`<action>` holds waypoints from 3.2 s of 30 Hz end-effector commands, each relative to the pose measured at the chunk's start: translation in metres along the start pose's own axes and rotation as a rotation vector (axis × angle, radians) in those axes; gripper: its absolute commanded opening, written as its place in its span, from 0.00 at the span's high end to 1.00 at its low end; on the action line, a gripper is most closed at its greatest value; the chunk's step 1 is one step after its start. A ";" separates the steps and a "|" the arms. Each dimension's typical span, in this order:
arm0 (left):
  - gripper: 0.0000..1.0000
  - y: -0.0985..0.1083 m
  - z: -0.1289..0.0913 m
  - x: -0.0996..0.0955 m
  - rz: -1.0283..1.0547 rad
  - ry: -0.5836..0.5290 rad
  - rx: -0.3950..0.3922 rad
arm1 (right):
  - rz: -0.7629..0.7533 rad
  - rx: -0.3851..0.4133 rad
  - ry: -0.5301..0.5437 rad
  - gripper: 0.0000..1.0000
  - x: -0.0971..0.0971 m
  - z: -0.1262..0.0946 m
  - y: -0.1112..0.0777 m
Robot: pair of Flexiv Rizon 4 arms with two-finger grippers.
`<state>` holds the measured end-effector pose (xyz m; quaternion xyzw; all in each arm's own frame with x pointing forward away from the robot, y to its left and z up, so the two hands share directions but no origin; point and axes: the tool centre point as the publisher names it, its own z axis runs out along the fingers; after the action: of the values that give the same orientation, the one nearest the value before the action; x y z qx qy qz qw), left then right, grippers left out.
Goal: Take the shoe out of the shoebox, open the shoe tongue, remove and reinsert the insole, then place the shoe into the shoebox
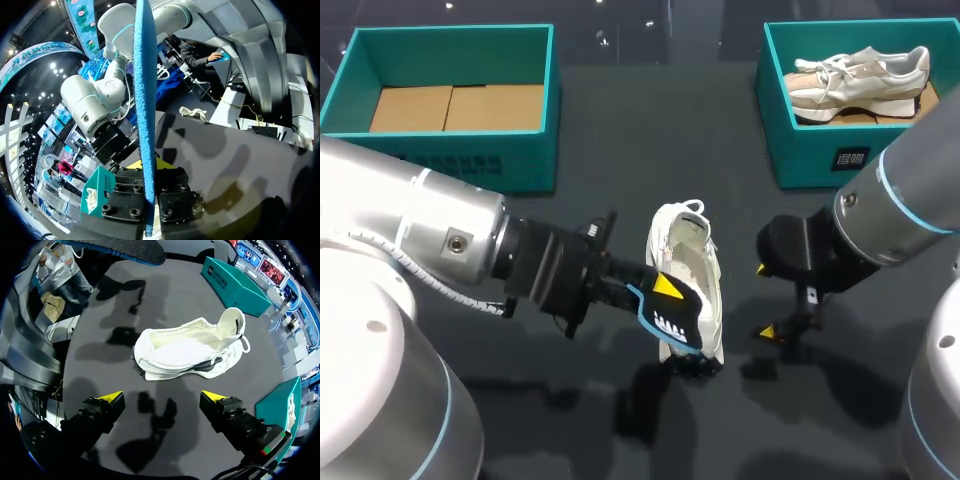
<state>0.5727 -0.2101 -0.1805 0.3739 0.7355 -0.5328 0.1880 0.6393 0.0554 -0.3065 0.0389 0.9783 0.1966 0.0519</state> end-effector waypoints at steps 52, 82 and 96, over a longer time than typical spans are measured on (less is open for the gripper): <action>1.00 0.056 0.040 0.013 -0.017 -0.077 -0.009 | 0.063 -0.048 0.072 0.00 -0.016 0.060 0.012; 1.00 0.060 0.064 0.000 -0.137 -0.198 0.076 | 0.063 -0.048 0.072 0.00 -0.016 0.060 0.012; 1.00 0.075 0.083 -0.003 -0.214 -0.257 0.040 | 0.063 -0.048 0.072 0.00 -0.016 0.060 0.012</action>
<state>0.6190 -0.2625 -0.2531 0.2289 0.7288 -0.6097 0.2114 0.6640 0.0880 -0.3549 0.0608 0.9730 0.2226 0.0099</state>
